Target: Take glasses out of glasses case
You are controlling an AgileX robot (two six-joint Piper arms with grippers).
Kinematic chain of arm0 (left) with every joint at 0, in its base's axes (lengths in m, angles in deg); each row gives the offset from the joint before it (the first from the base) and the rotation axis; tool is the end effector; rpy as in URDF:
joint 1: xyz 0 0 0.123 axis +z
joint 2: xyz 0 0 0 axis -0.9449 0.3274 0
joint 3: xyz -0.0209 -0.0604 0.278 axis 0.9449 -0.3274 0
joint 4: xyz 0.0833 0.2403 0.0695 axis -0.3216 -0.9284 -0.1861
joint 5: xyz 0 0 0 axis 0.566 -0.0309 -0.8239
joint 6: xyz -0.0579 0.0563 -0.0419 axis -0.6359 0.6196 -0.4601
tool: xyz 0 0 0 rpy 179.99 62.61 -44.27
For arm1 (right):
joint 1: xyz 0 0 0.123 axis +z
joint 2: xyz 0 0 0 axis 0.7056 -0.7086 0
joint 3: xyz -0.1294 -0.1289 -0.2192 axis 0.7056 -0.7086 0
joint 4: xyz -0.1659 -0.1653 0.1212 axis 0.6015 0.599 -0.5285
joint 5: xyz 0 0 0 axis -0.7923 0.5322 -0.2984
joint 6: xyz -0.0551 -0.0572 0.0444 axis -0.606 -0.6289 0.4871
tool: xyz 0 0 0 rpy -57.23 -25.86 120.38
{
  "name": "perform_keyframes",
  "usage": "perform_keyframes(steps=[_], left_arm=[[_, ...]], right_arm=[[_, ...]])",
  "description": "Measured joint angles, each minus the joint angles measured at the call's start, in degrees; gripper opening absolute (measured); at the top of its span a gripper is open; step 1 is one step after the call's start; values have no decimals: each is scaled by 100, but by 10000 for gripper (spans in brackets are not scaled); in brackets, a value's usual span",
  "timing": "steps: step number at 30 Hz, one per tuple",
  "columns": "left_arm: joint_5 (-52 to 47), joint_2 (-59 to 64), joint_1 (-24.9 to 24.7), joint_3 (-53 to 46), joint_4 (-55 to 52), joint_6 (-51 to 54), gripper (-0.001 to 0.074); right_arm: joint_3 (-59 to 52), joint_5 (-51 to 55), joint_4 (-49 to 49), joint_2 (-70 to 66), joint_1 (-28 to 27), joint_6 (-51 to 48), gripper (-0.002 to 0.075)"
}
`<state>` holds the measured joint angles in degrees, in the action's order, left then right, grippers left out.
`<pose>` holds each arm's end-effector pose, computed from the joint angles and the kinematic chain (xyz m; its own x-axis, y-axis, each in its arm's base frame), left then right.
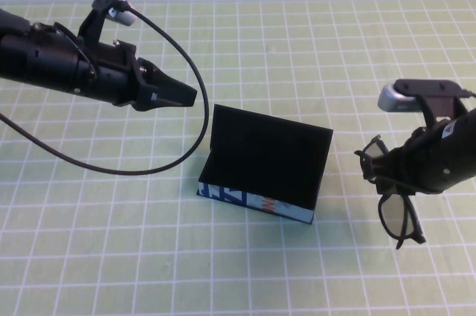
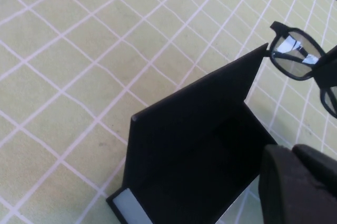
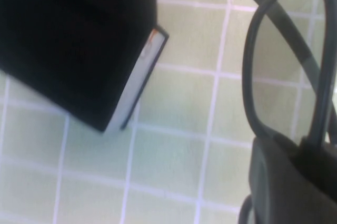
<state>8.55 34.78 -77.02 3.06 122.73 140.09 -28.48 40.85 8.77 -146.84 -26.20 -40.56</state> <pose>0.3726 -0.1157 0.2678 -0.5591 0.3325 -0.7595 0.8108 0.4108 -0.4169 0.2948 0.1116 0.2232 -0.9020 -0.1434 -0.4072 -0.2326 0.9560 0.1785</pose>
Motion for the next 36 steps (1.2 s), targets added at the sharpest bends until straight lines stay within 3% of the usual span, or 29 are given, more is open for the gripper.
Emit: perform_keyframes(steps=[9,17,23,27,36], left_arm=[[-89,0,0,0,-91,-71,-4],[-149,0,0,0,-100,-92,-4],[-149,0,0,0,-100,-120,-4],[-176,-36,0,0,-114,-334,-4],[-260,-1068,0,0,-264,-534,-4]], right_arm=[[-114,-926,-374,-662,0,9,69],[-114,-1068,-312,-881,0,9,279],[-114,-855,-200,-549,0,9,324],[-114,-312,-188,85,0,9,308],[-279,1021,-153,2114,0,9,101]])
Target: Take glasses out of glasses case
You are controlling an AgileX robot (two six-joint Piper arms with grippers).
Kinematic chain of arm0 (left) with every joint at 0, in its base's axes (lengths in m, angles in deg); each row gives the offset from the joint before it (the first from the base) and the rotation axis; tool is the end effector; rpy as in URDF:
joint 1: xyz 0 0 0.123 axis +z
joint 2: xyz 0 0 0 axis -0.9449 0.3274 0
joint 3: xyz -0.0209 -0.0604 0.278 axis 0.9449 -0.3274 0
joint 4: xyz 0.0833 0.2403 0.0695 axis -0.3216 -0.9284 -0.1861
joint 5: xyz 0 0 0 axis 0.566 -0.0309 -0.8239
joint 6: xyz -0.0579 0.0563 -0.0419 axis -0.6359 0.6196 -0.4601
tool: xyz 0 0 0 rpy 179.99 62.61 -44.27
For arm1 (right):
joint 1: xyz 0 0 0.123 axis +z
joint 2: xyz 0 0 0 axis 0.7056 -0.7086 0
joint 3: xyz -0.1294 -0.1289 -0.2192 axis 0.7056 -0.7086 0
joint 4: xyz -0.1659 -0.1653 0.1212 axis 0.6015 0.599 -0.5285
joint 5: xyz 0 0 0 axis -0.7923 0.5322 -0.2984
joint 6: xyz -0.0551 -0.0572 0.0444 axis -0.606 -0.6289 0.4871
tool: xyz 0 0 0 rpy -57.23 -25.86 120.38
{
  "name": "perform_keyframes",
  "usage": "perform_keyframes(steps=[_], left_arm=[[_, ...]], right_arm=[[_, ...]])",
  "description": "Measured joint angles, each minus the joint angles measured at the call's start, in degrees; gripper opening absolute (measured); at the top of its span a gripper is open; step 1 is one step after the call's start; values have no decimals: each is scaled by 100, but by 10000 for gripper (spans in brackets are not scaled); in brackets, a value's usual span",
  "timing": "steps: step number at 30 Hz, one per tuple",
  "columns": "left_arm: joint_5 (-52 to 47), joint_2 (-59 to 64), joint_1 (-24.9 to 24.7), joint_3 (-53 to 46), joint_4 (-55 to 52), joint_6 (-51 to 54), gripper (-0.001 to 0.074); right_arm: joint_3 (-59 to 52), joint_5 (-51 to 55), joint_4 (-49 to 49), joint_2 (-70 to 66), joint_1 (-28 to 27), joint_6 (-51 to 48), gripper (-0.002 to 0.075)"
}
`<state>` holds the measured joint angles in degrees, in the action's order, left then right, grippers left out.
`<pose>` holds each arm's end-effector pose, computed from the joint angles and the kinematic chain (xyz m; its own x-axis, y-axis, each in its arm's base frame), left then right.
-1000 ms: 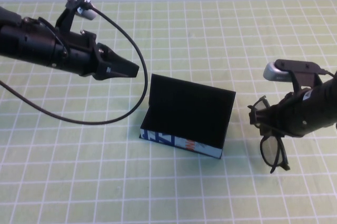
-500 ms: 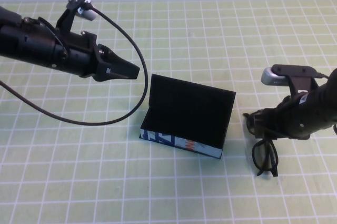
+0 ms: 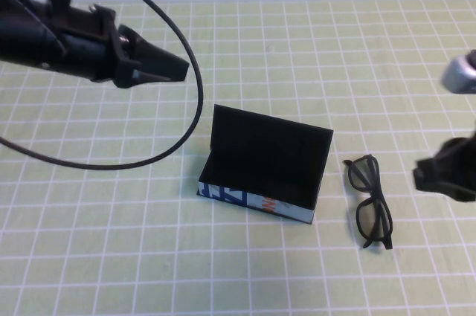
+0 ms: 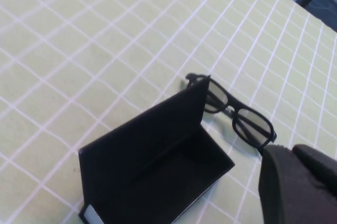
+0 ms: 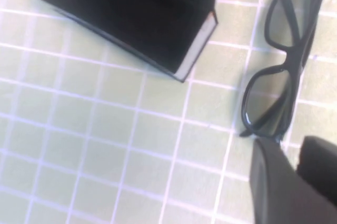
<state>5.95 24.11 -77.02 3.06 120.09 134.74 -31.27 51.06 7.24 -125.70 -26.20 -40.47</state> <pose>0.3349 -0.1115 0.3327 -0.4866 0.3336 -0.8074 0.8475 0.4047 -0.3435 0.2236 0.0920 0.3048 -0.8392 -0.1284 -0.5285 -0.2839 0.9323 0.2243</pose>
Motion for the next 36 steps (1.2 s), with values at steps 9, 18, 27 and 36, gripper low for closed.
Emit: perform_keyframes(steps=[9,18,27,36], left_arm=[[1204,-2579,0,-1606,-160,-195,-4],[2963,-6274,0,-4138,-77,-415,-4],[3499,-9331,0,-5627,-1965,-3022,-4],[3640,-9421,0,-6346,-2626,-3300,-4]], right_arm=[[-970,644,26,2870,0,0,29],[-1562,533,-434,4617,0,-91,-15],[-1827,-545,-630,4744,0,-624,-16],[-1947,-1294,-949,4681,-22,-979,-16]])
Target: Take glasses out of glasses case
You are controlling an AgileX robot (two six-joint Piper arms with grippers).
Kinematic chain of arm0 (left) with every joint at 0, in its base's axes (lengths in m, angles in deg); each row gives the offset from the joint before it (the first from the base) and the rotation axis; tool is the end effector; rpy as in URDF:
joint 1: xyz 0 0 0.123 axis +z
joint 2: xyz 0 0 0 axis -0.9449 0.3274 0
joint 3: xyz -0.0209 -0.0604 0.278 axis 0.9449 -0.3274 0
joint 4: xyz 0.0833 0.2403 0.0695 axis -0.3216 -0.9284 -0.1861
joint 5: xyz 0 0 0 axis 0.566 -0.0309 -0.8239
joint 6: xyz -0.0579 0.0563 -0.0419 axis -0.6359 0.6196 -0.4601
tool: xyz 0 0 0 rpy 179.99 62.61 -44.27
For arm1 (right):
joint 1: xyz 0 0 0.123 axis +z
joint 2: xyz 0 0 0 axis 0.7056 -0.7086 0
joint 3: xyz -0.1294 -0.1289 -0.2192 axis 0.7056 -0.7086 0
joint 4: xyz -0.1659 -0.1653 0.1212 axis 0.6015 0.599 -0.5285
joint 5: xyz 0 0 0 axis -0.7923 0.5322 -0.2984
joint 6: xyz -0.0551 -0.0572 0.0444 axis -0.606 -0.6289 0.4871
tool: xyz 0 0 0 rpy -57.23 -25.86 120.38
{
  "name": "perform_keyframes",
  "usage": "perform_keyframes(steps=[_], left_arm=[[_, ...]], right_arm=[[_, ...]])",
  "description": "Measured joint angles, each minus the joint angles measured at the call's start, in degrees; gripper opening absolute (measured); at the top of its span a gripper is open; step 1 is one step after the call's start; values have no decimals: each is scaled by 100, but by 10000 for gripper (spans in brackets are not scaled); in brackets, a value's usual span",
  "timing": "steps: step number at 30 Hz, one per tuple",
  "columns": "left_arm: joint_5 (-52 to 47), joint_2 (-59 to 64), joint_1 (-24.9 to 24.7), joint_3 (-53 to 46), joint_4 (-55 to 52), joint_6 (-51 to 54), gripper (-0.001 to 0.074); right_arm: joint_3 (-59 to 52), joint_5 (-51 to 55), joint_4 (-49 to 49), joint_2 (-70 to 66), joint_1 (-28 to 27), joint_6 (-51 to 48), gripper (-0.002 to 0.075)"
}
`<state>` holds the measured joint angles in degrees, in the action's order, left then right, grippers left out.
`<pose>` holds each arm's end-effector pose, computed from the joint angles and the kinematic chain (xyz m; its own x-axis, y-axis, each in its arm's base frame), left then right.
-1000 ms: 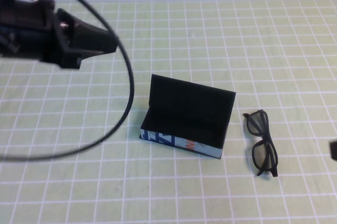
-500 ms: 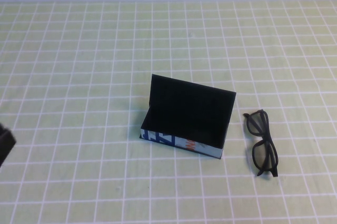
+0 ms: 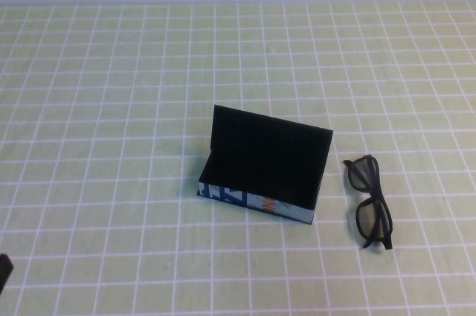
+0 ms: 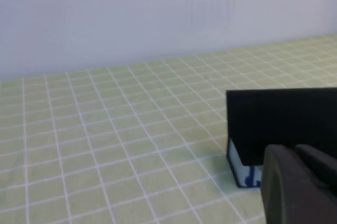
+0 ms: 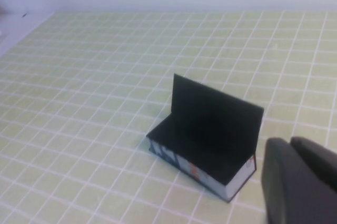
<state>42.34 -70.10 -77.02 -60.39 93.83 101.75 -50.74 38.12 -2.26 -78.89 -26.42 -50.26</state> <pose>0.0387 -0.0326 0.2608 -0.0854 0.0251 -0.9960 0.4096 0.9122 -0.0121 0.0678 0.0440 0.3407 -0.3140 0.0524 -0.9480 -0.4715 0.8581 0.2036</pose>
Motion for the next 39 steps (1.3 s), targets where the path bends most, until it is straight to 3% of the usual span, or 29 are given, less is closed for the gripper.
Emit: perform_keyframes(steps=[6,12,24,36,39], left_arm=[[1549,0,0,-863,195,149,-4],[2519,11,0,-1588,256,161,-4],[1681,11,0,-1592,292,161,-4],[1525,11,0,-1601,292,161,-4],[1525,11,0,-1601,292,161,-4]], right_arm=[[-602,-1405,-141,-196,0,-321,-16],[-916,-1960,-152,-567,0,-361,-16],[-926,-2295,-199,-857,0,-369,-16],[-931,-2225,-227,-857,89,-369,-16],[-1049,-2297,203,-736,73,-369,-17]])
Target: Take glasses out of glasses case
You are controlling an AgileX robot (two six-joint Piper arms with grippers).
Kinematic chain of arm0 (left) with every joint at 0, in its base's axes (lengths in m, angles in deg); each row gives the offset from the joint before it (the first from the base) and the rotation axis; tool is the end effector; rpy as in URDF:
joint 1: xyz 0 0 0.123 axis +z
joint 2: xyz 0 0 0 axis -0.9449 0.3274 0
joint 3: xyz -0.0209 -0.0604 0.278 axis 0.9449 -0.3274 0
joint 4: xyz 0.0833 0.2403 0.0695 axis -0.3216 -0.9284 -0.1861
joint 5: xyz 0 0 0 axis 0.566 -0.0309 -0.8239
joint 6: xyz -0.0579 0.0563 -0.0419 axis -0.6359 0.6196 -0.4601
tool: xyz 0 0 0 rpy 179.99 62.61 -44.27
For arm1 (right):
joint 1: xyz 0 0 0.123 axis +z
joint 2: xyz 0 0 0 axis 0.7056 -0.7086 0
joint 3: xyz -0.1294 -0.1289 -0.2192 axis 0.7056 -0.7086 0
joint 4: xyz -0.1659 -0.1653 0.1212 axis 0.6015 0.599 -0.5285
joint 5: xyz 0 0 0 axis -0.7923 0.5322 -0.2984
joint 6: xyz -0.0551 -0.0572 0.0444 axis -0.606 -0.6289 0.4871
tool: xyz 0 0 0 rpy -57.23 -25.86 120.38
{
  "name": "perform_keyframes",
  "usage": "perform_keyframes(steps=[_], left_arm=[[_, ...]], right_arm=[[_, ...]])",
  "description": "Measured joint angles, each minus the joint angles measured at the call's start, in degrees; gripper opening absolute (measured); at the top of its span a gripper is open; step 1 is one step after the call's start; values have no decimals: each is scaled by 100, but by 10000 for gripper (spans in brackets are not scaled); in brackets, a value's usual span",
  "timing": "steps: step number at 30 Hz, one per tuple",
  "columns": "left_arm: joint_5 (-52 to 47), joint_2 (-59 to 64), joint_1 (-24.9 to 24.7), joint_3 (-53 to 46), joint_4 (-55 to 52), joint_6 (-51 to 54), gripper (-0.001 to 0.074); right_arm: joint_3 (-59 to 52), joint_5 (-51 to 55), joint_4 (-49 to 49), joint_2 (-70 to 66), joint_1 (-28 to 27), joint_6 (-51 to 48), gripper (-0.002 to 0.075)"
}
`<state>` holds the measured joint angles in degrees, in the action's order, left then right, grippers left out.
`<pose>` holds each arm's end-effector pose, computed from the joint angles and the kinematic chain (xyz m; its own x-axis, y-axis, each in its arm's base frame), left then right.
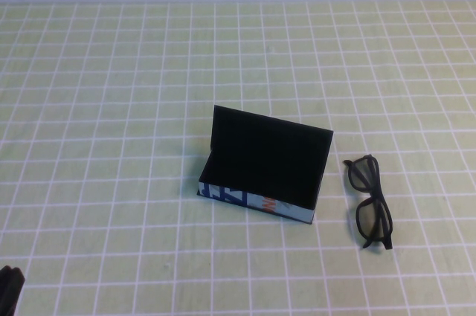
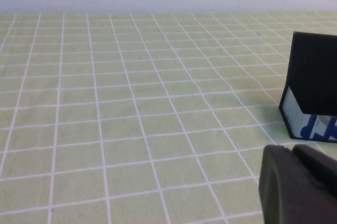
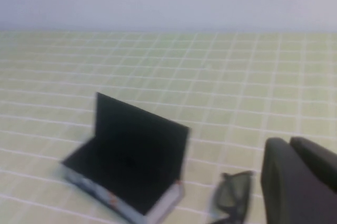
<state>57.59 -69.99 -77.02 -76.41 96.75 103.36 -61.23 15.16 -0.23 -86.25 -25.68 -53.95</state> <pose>0.0640 -0.0230 0.1862 -0.1546 -0.0426 -0.9871 0.2683 0.9597 -0.0834 0.1121 0.0462 0.2975 -0.2213 0.0423 -0.9743 -0.3751 0.9185 0.1251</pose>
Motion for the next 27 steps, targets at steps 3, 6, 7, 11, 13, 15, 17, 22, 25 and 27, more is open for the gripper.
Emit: perform_keyframes(steps=[3,6,7,11,13,15,17,22,25,27], left_arm=[[0,0,0,0,0,0,-4],[0,0,0,0,0,0,-4],[0,0,0,0,0,0,-4],[0,0,0,0,0,0,-4],[0,0,0,0,0,0,-4],[0,0,0,0,0,0,-4],[0,0,0,0,0,0,-4],[-21,0,0,-4,0,0,-4],[-49,0,0,-4,0,0,-4],[-49,0,0,-4,0,0,-4]], right_arm=[[-391,-263,563,223,-204,0,-18],[-987,-575,734,705,-516,0,-17],[-1230,-720,757,930,-627,0,-18],[-2087,-1222,650,1810,-970,0,-18],[-2427,-1285,447,2256,-1090,0,-18],[-2521,-1138,327,2635,-1158,-16,-18],[-2544,-1032,288,2816,-1184,-15,-18],[-2544,-1017,266,2872,-1183,-15,-18],[-2544,-1017,266,2872,-1183,-15,-18],[-2544,-1017,266,2872,-1183,-15,-18]])
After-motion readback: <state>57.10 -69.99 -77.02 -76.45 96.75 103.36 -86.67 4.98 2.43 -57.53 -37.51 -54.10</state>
